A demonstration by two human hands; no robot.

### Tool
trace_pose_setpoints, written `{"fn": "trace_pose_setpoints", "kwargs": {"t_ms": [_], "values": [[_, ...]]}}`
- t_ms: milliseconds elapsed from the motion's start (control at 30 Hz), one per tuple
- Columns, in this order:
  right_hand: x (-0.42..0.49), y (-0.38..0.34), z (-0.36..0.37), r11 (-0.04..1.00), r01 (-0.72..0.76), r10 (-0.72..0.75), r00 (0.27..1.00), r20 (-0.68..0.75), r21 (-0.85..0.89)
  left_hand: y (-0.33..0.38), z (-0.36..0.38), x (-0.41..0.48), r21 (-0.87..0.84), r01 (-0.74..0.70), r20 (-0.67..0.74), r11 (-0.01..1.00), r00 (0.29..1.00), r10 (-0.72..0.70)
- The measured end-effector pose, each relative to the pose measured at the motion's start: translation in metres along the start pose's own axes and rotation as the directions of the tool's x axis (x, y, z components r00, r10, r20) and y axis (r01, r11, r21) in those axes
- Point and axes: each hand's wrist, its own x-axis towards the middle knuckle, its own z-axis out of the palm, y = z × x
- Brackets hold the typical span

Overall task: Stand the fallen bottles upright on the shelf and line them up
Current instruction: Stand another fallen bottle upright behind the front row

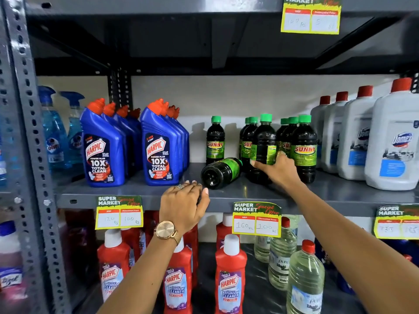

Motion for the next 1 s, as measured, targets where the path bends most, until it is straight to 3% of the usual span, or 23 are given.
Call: {"fn": "trace_pose_setpoints", "kwargs": {"t_ms": [100, 267, 467, 600, 733, 900, 1000], "values": [[0.005, -0.003, -0.004, 0.972, -0.142, 0.122, 0.986, 0.113, 0.190, 0.001, 0.000, 0.000, -0.005, 0.022, 0.009, 1.000, 1.000, -0.022], [0.005, 0.005, 0.004, 0.927, -0.079, 0.025, 0.988, 0.149, 0.368, 0.001, -0.001, 0.000, -0.013, 0.035, 0.018, 0.999, 0.999, -0.035], [0.001, 0.003, 0.005, 0.970, -0.050, 0.026, 0.994, 0.106, 0.239, 0.006, -0.005, 0.000, -0.020, 0.082, 0.056, 0.996, 0.995, -0.080], [0.003, 0.007, 0.005, 0.949, -0.060, 0.026, 0.994, 0.111, 0.310, 0.006, -0.006, 0.000, -0.023, 0.082, 0.065, 0.996, 0.995, -0.081], [-0.001, 0.004, 0.003, 0.982, -0.027, 0.024, 1.000, 0.018, 0.185, 0.007, -0.005, 0.000, -0.016, 0.078, 0.051, 0.997, 0.996, -0.077], [0.000, 0.004, 0.004, 0.940, -0.068, 0.031, 0.993, 0.115, 0.336, 0.006, -0.004, 0.000, -0.002, 0.076, 0.047, 0.997, 0.996, -0.076], [0.000, 0.007, 0.002, 0.955, -0.044, 0.025, 0.997, 0.069, 0.293, 0.006, -0.004, 0.000, 0.003, 0.074, 0.044, 0.997, 0.996, -0.074]]}}
